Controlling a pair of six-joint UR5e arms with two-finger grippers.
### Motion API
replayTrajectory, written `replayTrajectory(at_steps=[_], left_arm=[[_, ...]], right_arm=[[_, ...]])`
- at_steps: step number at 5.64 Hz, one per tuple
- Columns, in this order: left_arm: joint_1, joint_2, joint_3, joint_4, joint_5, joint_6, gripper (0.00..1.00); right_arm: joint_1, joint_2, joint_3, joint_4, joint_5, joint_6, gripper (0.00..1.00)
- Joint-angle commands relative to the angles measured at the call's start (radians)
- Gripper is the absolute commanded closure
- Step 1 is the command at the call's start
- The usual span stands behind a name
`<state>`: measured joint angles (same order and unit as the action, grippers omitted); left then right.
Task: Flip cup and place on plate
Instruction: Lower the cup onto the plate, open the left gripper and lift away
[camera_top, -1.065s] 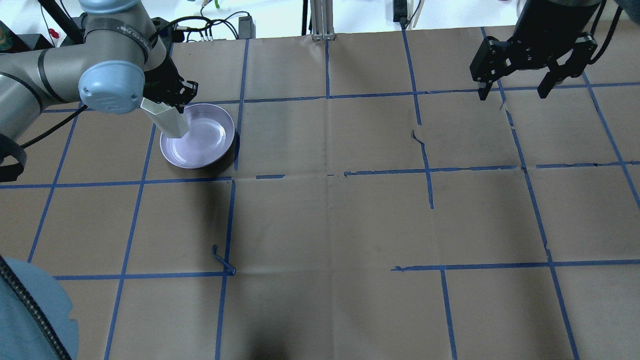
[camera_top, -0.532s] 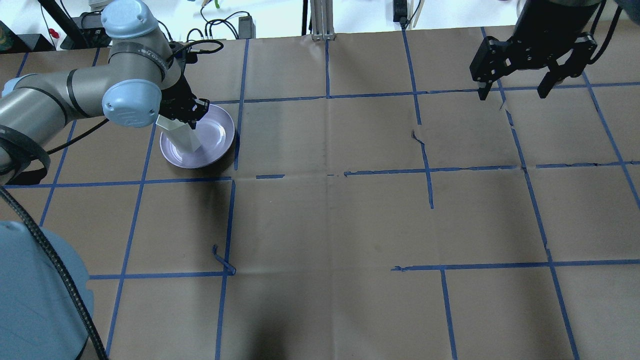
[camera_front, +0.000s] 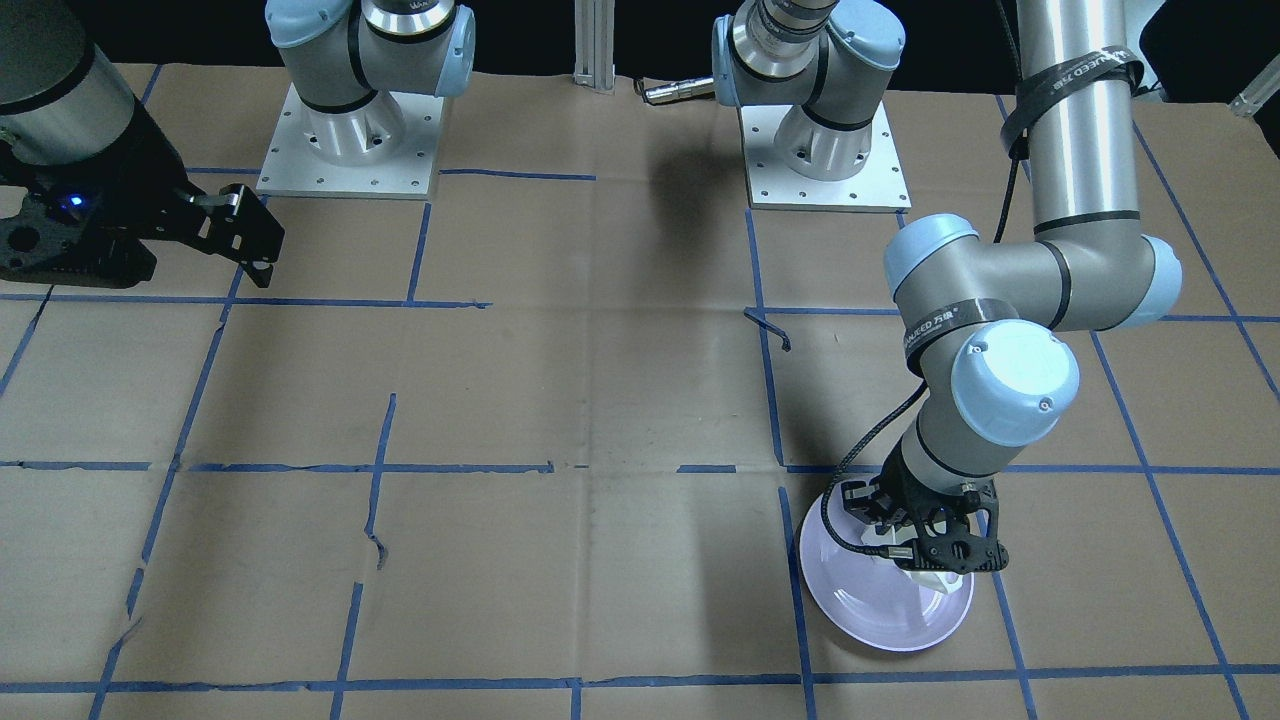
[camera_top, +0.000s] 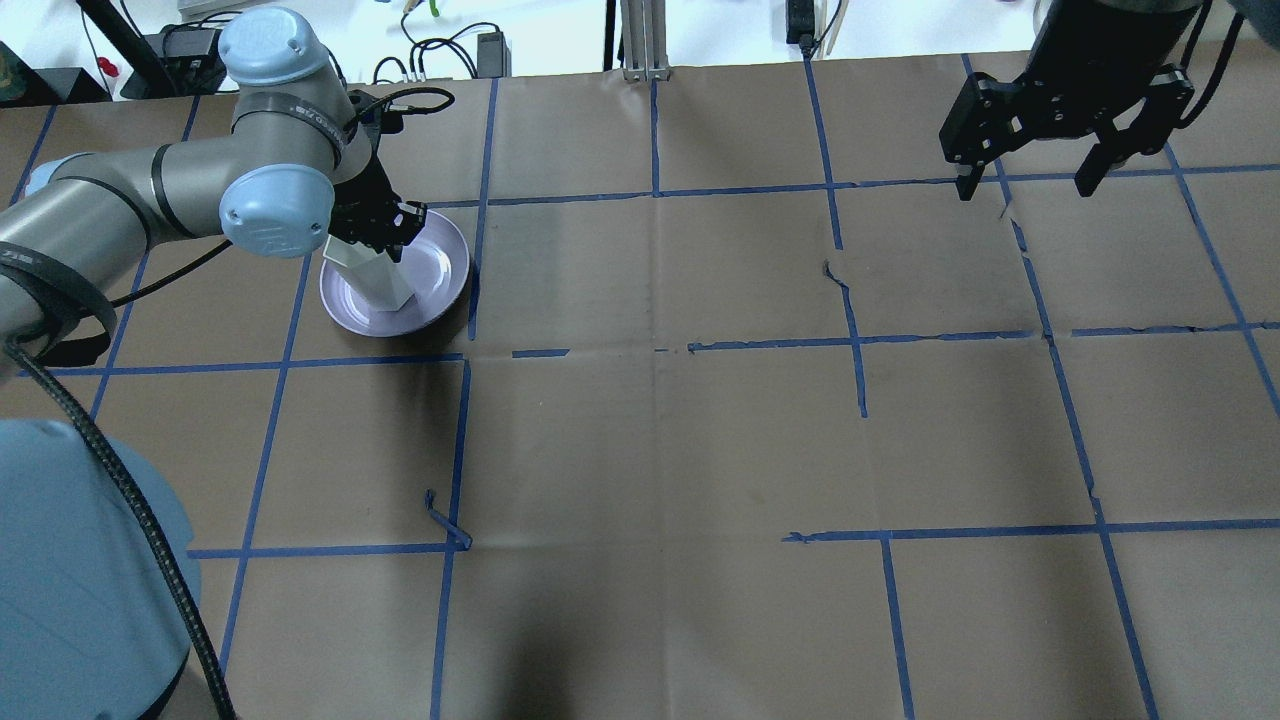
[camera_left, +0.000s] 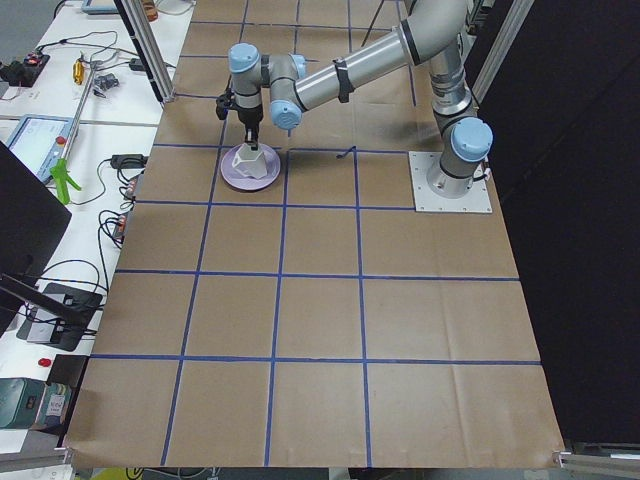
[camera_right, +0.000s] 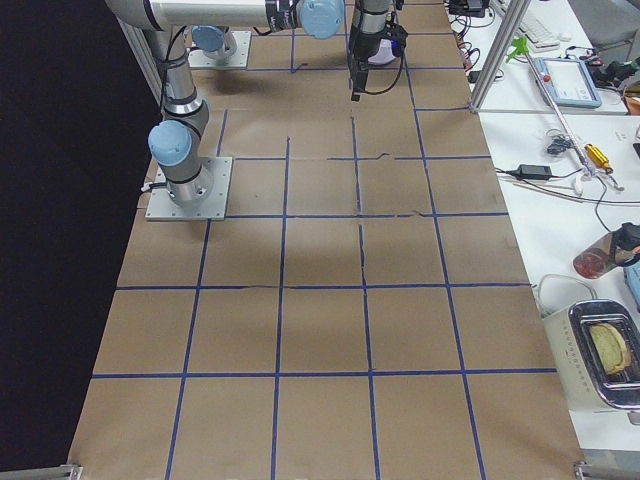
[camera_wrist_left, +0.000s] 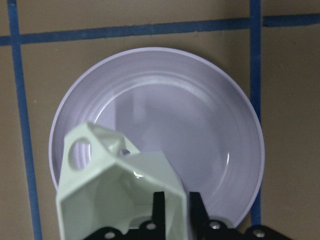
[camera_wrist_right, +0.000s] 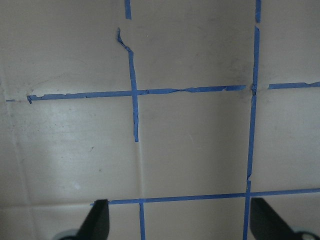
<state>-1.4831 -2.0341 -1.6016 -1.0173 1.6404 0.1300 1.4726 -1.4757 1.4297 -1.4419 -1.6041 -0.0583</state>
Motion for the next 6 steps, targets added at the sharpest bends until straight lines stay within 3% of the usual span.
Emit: replayTrajectory(at_steps=[1, 3, 5, 6], left_arm=[[-0.005, 0.047, 0.017, -0.001, 0.004, 0.000, 0.00], [-0.049, 0.197, 0.025, -0.213, 0.004, -0.041, 0.00], [-0.179, 0.265, 0.124, -0.489, 0.003, -0.200, 0.00], [-0.172, 0.312, 0.143, -0.605, -0.002, -0.195, 0.00]], right_arm=[[0.000, 0.000, 0.000, 0.000, 0.000, 0.000, 0.00], [0.000, 0.000, 0.000, 0.000, 0.000, 0.000, 0.00], [0.000, 0.000, 0.000, 0.000, 0.000, 0.000, 0.00], [0.000, 0.000, 0.000, 0.000, 0.000, 0.000, 0.00]])
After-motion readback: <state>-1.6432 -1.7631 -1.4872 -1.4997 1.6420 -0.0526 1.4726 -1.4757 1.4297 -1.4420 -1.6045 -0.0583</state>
